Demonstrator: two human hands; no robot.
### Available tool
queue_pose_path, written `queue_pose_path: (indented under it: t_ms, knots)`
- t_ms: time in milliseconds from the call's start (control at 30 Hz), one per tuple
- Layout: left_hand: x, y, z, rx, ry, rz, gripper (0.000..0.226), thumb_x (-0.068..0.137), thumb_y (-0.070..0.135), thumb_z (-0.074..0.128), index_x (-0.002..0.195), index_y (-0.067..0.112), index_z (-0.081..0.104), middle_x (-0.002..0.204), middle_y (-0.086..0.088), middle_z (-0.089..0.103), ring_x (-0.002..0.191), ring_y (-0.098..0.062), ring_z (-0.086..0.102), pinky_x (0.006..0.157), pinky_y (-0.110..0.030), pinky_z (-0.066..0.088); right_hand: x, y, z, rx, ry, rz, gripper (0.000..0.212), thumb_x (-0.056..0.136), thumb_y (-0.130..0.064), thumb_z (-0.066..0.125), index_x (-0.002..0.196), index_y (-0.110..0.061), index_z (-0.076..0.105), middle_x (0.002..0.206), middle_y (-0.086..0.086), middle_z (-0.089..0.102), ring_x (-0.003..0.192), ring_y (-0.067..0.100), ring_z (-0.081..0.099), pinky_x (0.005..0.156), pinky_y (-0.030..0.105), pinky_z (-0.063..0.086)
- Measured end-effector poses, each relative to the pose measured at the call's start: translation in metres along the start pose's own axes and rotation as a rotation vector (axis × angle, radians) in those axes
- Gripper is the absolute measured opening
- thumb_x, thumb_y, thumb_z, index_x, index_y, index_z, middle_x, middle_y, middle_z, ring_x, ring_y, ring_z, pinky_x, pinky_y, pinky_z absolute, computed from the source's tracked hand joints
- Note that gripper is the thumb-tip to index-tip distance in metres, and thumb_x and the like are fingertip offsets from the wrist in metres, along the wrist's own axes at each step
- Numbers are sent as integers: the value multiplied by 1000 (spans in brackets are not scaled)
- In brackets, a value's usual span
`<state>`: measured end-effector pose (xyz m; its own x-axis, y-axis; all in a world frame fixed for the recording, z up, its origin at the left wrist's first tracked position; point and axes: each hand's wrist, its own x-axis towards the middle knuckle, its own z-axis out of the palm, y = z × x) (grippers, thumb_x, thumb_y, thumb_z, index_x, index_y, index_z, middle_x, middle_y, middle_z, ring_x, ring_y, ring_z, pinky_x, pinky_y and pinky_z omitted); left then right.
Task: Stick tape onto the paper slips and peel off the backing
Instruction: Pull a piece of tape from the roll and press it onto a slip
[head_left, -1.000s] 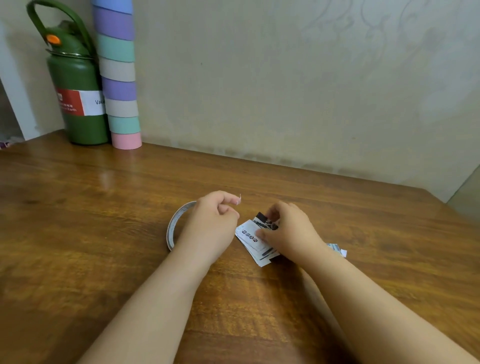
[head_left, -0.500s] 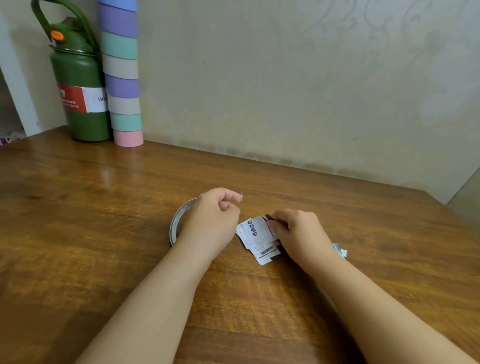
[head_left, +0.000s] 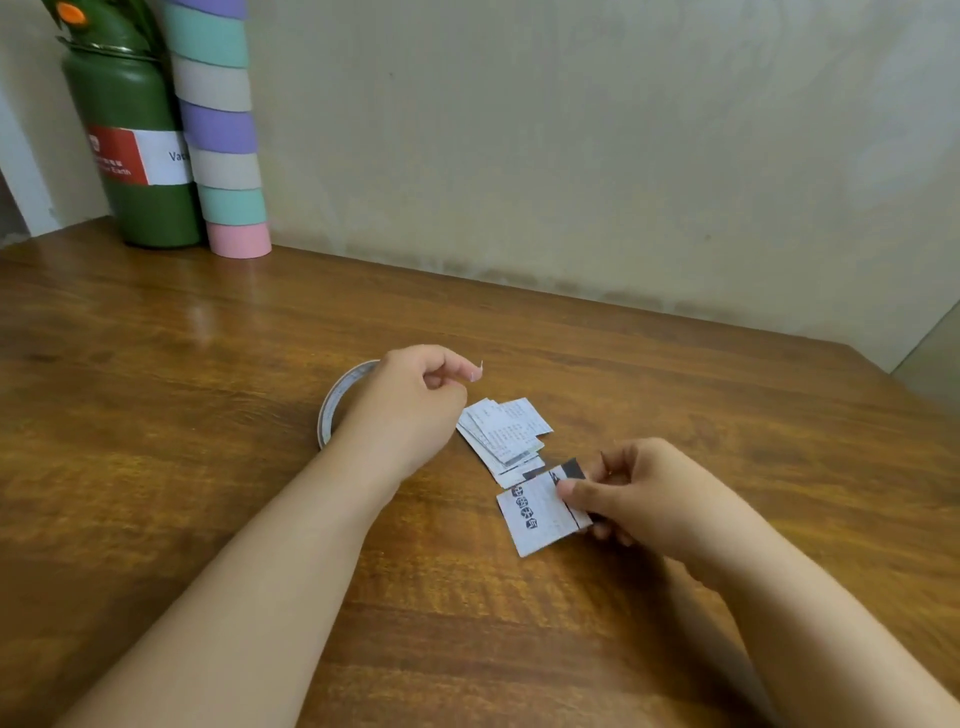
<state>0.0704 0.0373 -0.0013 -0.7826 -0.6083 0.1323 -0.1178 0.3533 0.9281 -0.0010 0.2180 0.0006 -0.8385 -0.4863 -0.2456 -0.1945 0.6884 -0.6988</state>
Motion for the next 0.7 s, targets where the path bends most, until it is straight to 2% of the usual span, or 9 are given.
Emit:
queue_pose_path:
  t_ms: [133,200,233,300,400,500,600,700]
  knots:
    - [-6,3,4,44,-53,10,28,88,11,54,79,33,69,95,18,68,91,-8,61,69,-18,42,-6,11,11,-385,225,-136,39,78,-41,70,62,-17,43,54,-8,50,48,7,40,46,20,29]
    - [-9,5,5,40,-107,6,30,85,8,54,78,32,71,92,17,69,88,-10,61,66,-19,39,-8,12,12,-448,292,-194,35,74,-44,73,69,-22,46,62,-10,52,58,5,47,50,22,32]
    - [-10,6,5,36,-138,3,31,83,7,53,77,31,72,89,15,69,78,-13,59,64,-22,39,-8,12,12,-430,297,-243,31,74,-43,74,74,-27,48,69,-12,53,64,3,48,53,21,32]
    - [-15,9,6,24,-210,6,33,81,5,54,74,31,72,81,9,65,60,-13,44,60,-24,35,-8,14,11,-288,285,-369,25,77,-36,73,90,-36,52,80,-15,53,74,-2,50,59,14,37]
    - [-20,14,8,3,-303,38,31,76,5,55,71,32,71,94,-1,68,61,-10,44,63,-28,37,-8,13,8,77,291,-489,27,86,-24,65,110,-33,59,90,-15,61,82,-3,56,70,7,42]
    - [-24,16,10,2,-374,50,25,63,18,52,73,33,70,102,-18,64,73,-22,47,70,-36,39,-11,10,8,265,196,-541,25,89,-20,60,109,-34,62,96,-16,66,91,-4,61,74,6,43]
    - [-26,16,12,-1,-401,69,26,59,19,52,74,32,69,104,-25,60,76,-22,45,74,-38,40,-14,8,11,347,102,-565,19,91,-17,57,104,-29,65,96,-16,69,92,-3,63,76,8,45]
    - [-26,16,13,11,-402,76,24,63,17,54,74,33,69,88,-24,56,74,-21,43,74,-38,40,-14,8,12,424,90,-579,14,90,-14,59,93,-25,67,90,-9,72,88,3,67,77,15,49]
